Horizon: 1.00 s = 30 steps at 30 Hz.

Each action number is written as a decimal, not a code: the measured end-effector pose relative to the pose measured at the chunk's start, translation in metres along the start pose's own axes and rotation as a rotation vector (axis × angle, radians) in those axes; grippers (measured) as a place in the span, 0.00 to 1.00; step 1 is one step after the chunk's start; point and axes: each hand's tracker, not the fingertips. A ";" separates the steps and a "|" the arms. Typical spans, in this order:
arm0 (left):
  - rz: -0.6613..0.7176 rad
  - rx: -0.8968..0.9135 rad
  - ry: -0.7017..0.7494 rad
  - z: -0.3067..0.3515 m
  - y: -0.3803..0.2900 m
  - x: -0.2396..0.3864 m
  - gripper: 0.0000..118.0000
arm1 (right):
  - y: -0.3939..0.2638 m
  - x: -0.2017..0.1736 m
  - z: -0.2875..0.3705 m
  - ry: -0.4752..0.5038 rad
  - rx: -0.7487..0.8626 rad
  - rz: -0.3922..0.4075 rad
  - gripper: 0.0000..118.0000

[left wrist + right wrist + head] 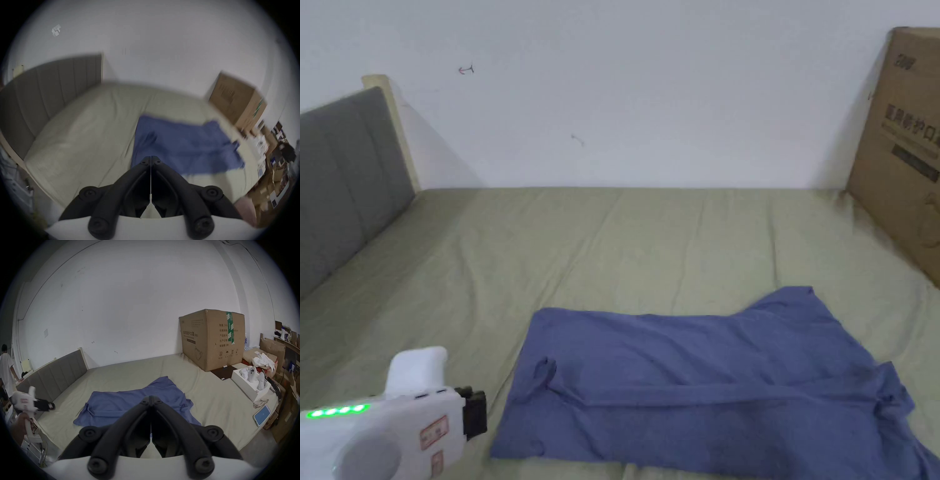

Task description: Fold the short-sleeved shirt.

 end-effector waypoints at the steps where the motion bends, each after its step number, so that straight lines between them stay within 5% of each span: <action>1: 0.023 -0.085 -0.055 -0.026 0.005 -0.009 0.00 | 0.001 0.001 -0.003 0.000 -0.016 -0.013 0.00; 4: 0.081 -0.150 -0.038 -0.087 0.006 -0.021 0.09 | -0.002 0.010 -0.018 0.012 -0.078 -0.070 0.00; 6: 0.042 -0.138 0.052 -0.117 0.007 -0.020 0.81 | -0.003 0.013 -0.027 0.006 -0.111 -0.073 0.00; 7: 0.038 -0.184 0.079 -0.130 0.007 -0.020 1.00 | -0.006 0.015 -0.031 0.007 -0.124 -0.074 0.00; 12: -0.004 -0.354 0.080 -0.173 -0.012 -0.018 0.95 | -0.014 0.024 -0.044 -0.031 -0.172 -0.047 0.00; 14: -0.190 -0.266 0.140 -0.166 -0.014 0.000 0.92 | -0.013 0.033 -0.052 -0.063 -0.195 -0.035 0.00; 17: -0.179 -0.188 0.096 -0.148 -0.024 0.007 0.66 | -0.020 0.072 -0.077 -0.133 -0.241 -0.050 0.00; 20: -0.211 -0.132 0.067 -0.134 -0.030 0.012 0.11 | -0.028 0.110 -0.112 -0.193 -0.375 -0.095 0.00; 22: -0.252 -0.098 0.126 -0.127 -0.031 0.020 0.06 | -0.033 0.134 -0.137 -0.179 -0.473 -0.172 0.00; 24: -0.188 -0.127 -0.004 -0.121 -0.028 0.023 0.06 | -0.039 0.147 -0.163 -0.129 -0.567 -0.216 0.01; 25: -0.169 -0.121 -0.007 -0.118 -0.027 0.025 0.06 | -0.043 0.152 -0.176 -0.093 -0.618 -0.244 0.10; 27: -0.172 -0.102 0.010 -0.110 -0.023 0.028 0.06 | -0.051 0.163 -0.200 -0.084 -0.699 -0.304 0.55; 28: -0.166 -0.098 0.003 -0.106 -0.018 0.028 0.06 | -0.055 0.166 -0.210 -0.097 -0.730 -0.306 0.70; 30: -0.142 -0.090 -0.014 -0.100 -0.014 0.028 0.06 | -0.063 0.168 -0.227 -0.163 -0.751 -0.265 0.77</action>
